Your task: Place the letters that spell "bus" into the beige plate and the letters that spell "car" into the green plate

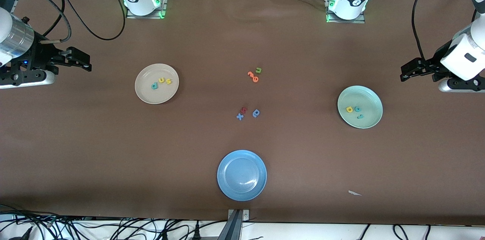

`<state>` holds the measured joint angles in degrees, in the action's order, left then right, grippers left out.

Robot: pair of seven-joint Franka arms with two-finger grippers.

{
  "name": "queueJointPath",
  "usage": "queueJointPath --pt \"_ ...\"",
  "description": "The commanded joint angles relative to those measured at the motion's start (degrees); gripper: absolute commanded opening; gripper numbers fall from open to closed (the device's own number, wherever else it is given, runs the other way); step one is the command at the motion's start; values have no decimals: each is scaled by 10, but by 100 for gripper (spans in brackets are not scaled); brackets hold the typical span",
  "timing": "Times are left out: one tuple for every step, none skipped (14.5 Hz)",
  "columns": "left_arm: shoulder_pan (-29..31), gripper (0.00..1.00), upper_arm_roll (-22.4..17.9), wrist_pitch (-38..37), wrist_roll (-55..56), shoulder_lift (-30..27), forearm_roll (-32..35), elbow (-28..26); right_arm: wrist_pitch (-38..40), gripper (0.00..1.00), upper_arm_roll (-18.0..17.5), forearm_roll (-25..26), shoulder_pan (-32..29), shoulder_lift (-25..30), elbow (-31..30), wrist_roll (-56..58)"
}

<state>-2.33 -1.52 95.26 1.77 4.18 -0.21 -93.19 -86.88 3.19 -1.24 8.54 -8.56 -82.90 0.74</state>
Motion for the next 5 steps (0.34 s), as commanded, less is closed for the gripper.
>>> queueJointPath --pt "1 100 -2 -6 -16 -8 -8 -1 8 100 1 -7 -2 -3 14 5" --pt "1 100 -2 -5 -16 -7 -7 -1 8 100 1 -7 -2 -3 15 5" --pt "1 100 -2 -5 -16 -7 -6 -1 8 100 1 -7 -2 -3 15 5" --pt "1 100 -2 -6 -16 -8 -6 -2 8 100 1 -7 -2 -3 15 5" --pt "1 100 -2 -6 -16 -8 -6 -2 8 100 1 -7 -2 -3 14 5"
